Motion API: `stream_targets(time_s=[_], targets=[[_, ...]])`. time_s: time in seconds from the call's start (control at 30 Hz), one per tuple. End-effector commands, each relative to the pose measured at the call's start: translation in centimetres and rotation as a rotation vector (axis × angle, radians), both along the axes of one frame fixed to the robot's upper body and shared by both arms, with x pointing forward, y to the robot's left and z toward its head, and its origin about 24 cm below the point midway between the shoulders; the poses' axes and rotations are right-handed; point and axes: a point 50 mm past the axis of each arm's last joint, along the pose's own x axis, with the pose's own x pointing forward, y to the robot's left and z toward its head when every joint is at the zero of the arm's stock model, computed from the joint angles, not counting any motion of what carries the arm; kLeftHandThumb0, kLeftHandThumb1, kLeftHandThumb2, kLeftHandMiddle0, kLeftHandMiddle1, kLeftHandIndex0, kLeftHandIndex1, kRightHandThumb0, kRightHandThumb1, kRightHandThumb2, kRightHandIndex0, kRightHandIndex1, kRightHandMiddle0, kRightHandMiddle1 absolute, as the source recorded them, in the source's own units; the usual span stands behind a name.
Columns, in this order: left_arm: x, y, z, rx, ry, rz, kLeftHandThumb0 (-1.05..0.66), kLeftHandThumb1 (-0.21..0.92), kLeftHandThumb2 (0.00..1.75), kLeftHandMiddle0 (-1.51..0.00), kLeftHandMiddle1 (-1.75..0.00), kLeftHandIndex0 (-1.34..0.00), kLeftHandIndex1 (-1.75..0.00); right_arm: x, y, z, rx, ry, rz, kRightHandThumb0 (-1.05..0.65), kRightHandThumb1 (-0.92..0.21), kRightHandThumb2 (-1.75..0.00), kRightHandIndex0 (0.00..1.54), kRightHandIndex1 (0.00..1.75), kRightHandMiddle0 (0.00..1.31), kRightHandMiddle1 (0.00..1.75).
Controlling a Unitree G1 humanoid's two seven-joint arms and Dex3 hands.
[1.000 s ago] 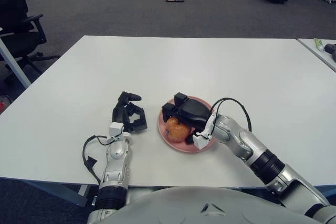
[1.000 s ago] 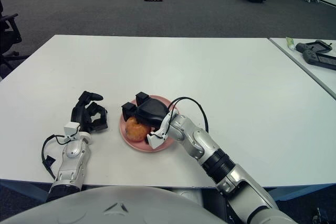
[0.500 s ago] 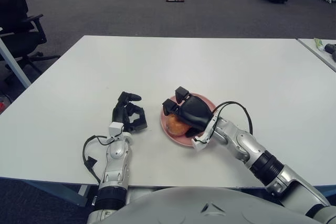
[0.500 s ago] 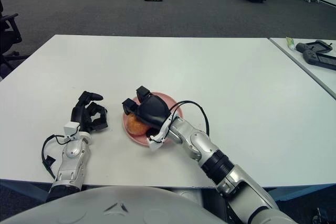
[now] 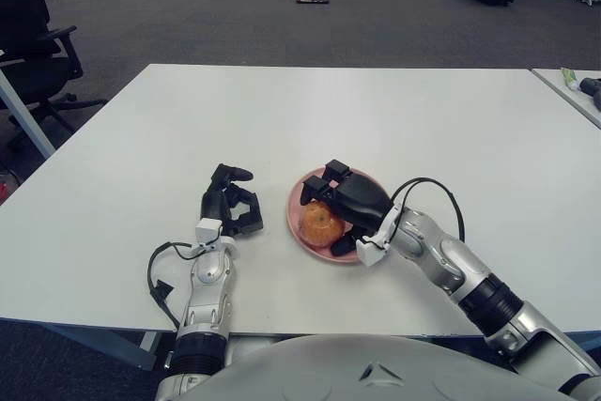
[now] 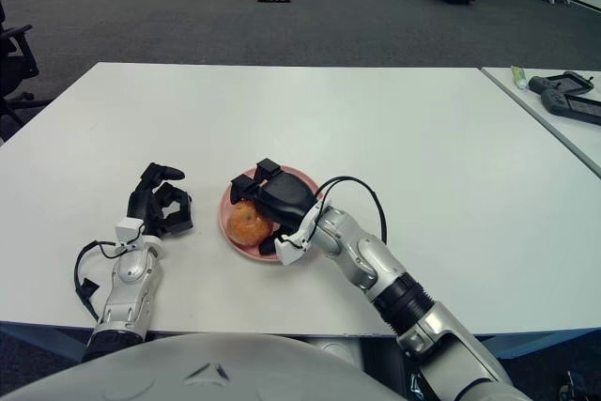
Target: Put the apple into the plate.
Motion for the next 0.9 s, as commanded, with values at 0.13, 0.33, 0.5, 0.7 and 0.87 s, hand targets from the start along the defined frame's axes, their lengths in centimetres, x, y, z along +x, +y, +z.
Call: stream_targets(time_s=[0.13, 0.33, 0.5, 0.7, 0.87], targets=[[-0.7, 0.2, -1.4, 0.013, 0.096, 0.025, -0.01, 0.08, 1.57, -0.77, -1.75, -0.63, -1.64, -0.4, -0.4, 1.2, 0.074, 0.070, 0.016, -1.00, -0.77, -0.48, 0.00, 0.02, 0.00, 0.10], [-0.7, 0.2, -1.4, 0.018, 0.094, 0.026, -0.01, 0.05, 1.60, -0.79, -1.75, -0.66, -1.64, -0.5, -1.0, 1.9, 0.150, 0.124, 0.007, -0.99, -0.74, -0.42, 0.00, 0.00, 0.00, 0.01], [-0.7, 0.2, -1.4, 0.013, 0.090, 0.017, -0.01, 0.06, 1.59, -0.79, -1.75, -0.65, -1.63, 0.0, -2.3, 4.1, 0.199, 0.126, -0.002, -0.99, -0.72, -0.40, 0.00, 0.00, 0.00, 0.00], [-0.7, 0.3, -1.5, -0.008, 0.072, -0.004, -0.01, 0.11, 1.54, -0.74, -1.75, -0.59, -1.67, 0.4, -4.4, 6.9, 0.308, 0.190, -0.015, -0.98, -0.68, -0.37, 0.00, 0.00, 0.00, 0.00], [-0.8, 0.2, -1.4, -0.017, 0.061, -0.001, -0.01, 0.14, 1.52, -0.71, -1.75, -0.55, -1.72, 0.1, -5.8, 7.0, 0.459, 0.293, -0.053, -0.96, -0.67, -0.37, 0.00, 0.00, 0.00, 0.00]])
